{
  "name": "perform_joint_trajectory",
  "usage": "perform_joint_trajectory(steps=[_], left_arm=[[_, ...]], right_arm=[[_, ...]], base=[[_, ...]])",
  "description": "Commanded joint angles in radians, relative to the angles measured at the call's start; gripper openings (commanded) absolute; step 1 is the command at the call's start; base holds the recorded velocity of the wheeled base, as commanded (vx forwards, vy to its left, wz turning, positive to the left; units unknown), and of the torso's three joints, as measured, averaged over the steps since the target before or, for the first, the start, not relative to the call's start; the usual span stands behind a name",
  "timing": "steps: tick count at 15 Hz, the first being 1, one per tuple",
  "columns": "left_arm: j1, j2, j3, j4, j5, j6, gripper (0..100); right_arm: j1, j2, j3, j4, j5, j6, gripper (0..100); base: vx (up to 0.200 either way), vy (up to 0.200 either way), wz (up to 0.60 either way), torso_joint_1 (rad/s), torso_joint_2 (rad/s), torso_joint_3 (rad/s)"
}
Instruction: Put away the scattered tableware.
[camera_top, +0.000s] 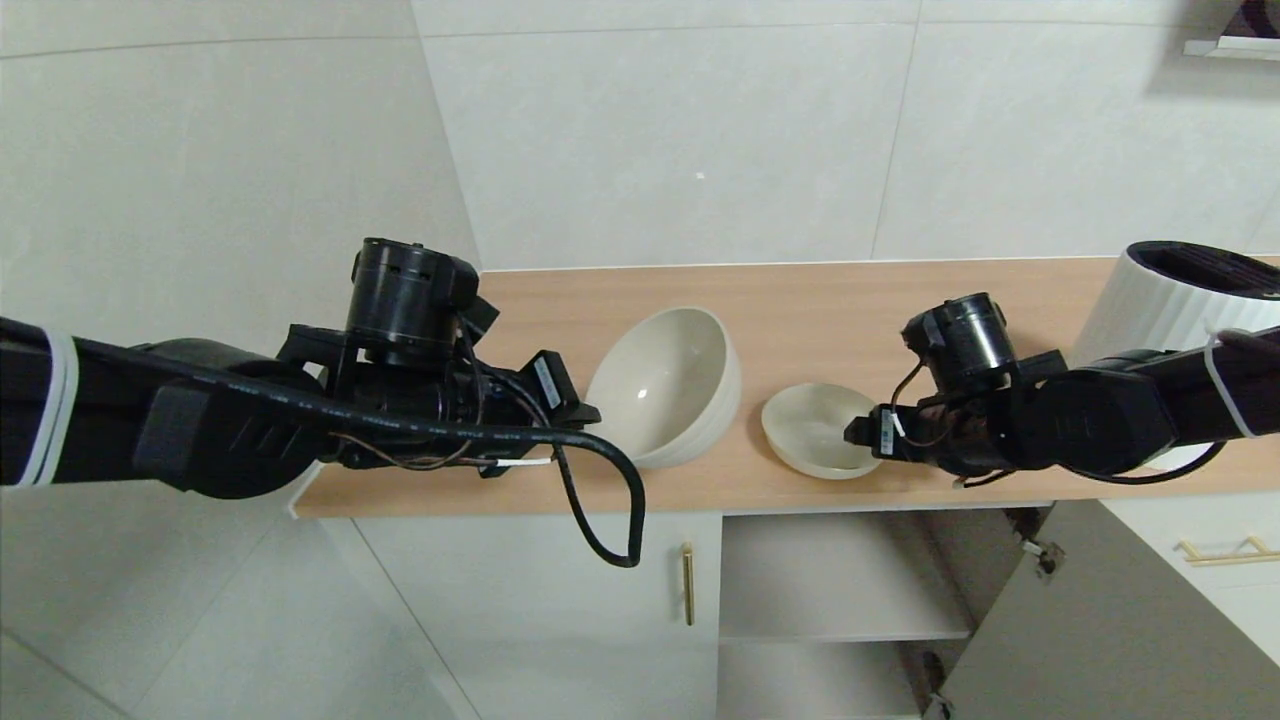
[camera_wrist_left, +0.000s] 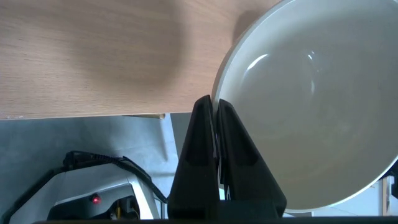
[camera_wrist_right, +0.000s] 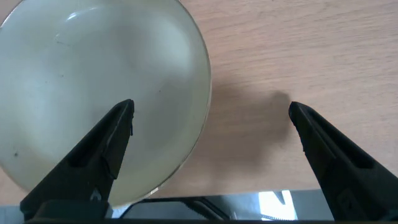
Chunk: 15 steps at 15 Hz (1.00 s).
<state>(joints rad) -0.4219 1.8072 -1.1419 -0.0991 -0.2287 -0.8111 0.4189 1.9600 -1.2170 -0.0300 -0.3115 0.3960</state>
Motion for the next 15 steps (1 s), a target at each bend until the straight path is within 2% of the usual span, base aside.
perform_joint_trajectory(steps=[1, 2, 3, 9, 13, 15], left_arm=[[0.0, 0.001, 0.001, -0.001, 0.0, -0.002, 0], [0.0, 0.0, 0.001, -0.001, 0.0, -0.002, 0], [0.0, -0.002, 0.001, -0.001, 0.0, 0.0, 0], [0.0, -0.002, 0.001, 0.001, -0.001, 0.0, 0], [0.0, -0.029, 0.019, 0.004, 0.0, 0.0, 0], [-0.001, -0.057, 0.054, 0.003, -0.001, 0.027, 0]], right_arm=[[0.0, 0.011, 0.001, -0.013, 0.0, 0.0, 100], [0.0, 0.011, 0.002, -0.018, 0.0, 0.0, 100], [0.0, 0.011, 0.001, -0.019, 0.0, 0.001, 0], [0.0, -0.006, 0.001, -0.019, 0.002, 0.006, 0], [0.0, -0.125, 0.039, -0.01, 0.028, 0.004, 0], [0.0, -0.205, 0.08, -0.007, 0.089, 0.0, 0]], base=[[0.0, 0.0, 0.0, 0.0, 0.0, 0.0], [0.0, 0.0, 0.0, 0.0, 0.0, 0.0], [0.0, 0.0, 0.0, 0.0, 0.0, 0.0], [0.0, 0.0, 0.0, 0.0, 0.0, 0.0], [0.0, 0.0, 0.0, 0.0, 0.0, 0.0], [0.0, 0.0, 0.0, 0.0, 0.0, 0.0]])
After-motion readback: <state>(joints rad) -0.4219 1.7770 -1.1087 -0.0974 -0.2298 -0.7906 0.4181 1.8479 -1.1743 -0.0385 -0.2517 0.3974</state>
